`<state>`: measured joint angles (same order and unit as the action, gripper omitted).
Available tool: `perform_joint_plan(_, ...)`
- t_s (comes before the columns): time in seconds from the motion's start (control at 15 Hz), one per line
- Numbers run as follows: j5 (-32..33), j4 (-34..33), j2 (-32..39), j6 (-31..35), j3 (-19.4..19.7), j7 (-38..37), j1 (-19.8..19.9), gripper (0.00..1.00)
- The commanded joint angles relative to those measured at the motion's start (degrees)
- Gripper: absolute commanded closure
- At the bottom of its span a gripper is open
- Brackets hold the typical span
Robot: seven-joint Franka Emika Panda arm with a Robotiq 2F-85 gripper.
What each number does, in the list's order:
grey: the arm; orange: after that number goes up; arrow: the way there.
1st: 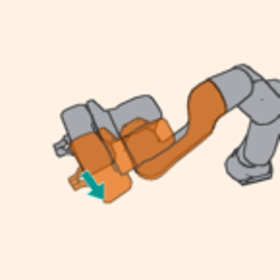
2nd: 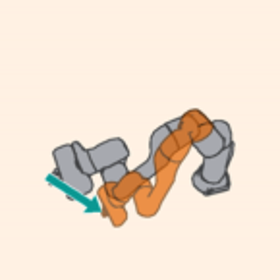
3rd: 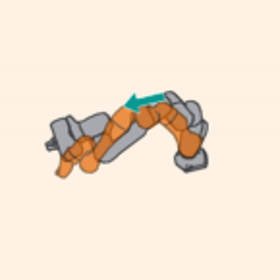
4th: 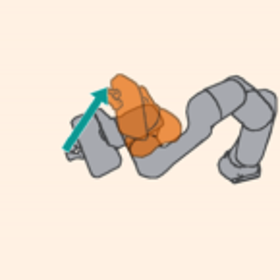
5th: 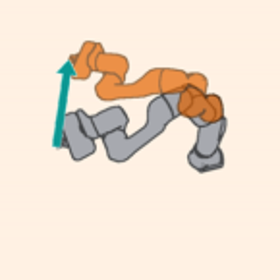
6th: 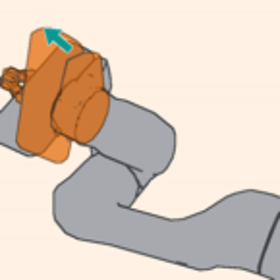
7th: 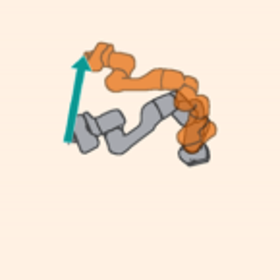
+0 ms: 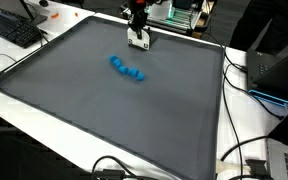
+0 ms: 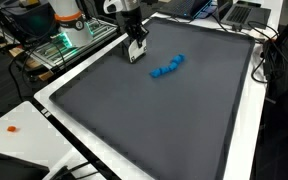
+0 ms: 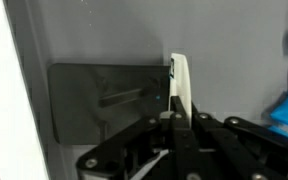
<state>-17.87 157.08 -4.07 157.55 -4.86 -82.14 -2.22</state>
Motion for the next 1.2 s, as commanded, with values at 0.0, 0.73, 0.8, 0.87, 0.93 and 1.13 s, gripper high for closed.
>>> perform_joint_plan(0.0,-1.28,0.48,1.11,1.47,0.10,0.83,-0.65,0.99)
perform_joint_plan(0.73,7.58,0.11,0.25,-6.19,0.48,-4.43,1.15,0.57)
perform_joint_plan(0.8,9.13,0.09,-0.57,-8.20,0.56,-5.29,1.33,0.50)
perform_joint_plan(0.87,11.93,-0.11,-1.42,-10.46,0.63,-7.25,1.74,0.41)
perform_joint_plan(0.93,14.03,-0.24,-2.27,-12.58,0.63,-8.71,1.94,0.34)
perform_joint_plan(1.13,17.23,-1.74,-4.96,-19.03,0.28,-10.00,2.04,0.12)
